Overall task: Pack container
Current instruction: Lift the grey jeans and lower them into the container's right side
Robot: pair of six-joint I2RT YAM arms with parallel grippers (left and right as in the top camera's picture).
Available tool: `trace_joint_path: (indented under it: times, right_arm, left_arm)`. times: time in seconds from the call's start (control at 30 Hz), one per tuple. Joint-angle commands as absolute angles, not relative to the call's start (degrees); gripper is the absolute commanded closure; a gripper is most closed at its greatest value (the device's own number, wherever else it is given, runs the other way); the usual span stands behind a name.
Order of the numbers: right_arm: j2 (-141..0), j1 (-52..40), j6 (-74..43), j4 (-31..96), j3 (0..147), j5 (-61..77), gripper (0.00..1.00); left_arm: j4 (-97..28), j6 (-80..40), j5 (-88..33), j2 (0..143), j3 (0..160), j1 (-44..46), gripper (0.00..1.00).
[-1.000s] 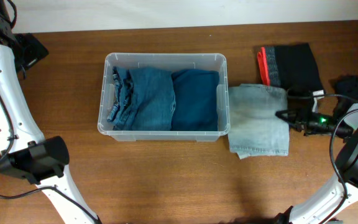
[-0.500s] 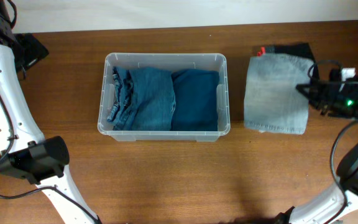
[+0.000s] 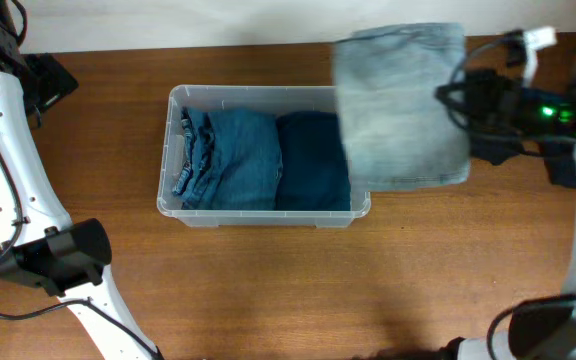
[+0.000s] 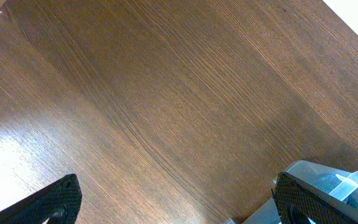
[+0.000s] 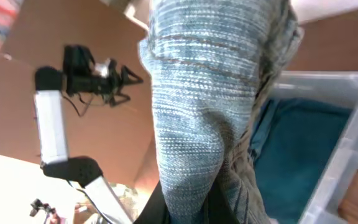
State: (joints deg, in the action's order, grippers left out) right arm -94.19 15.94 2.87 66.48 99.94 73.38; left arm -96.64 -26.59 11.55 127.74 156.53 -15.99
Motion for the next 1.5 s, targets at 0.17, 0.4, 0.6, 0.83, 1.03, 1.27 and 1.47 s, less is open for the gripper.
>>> trace_joint_path:
  times: [0.17,0.4,0.6,0.83,1.03,1.27,1.47]
  right_arm:
    - [-93.1,-0.4,-24.3,57.3,101.3,43.6,0.96]
    - [-93.4,-12.6,-39.9,46.8,101.3,28.1,0.96]
    - [-95.2,-19.7,-46.2,42.5,101.3,18.6,0.96]
    - [-100.7,-23.4,-50.6,40.8,101.3,15.8,0.96]
    - [-103.6,-23.1,-51.6,41.1,101.3,15.9,0.96]
    - [-106.4,-23.1,-52.0,42.3,101.3,15.9,0.96]
    - [-107.4,-22.9,-52.8,42.4,101.3,16.0,0.96]
  left_arm:
    - [-96.7,-26.9,11.8,126.8,156.2,-16.0,0.01]
    - [-96.7,-26.9,11.8,126.8,156.2,-16.1,0.01]
    - [-96.7,-26.9,11.8,126.8,156.2,-16.1,0.01]
    - [-96.7,-26.9,11.8,126.8,156.2,-16.1,0.01]
    - [-96.7,-26.9,11.8,126.8,156.2,-16.1,0.01]
    - [-96.7,-26.9,11.8,126.8,156.2,-16.1,0.01]
    - [-96.7,-26.9,11.8,126.8,156.2,-16.1,0.01]
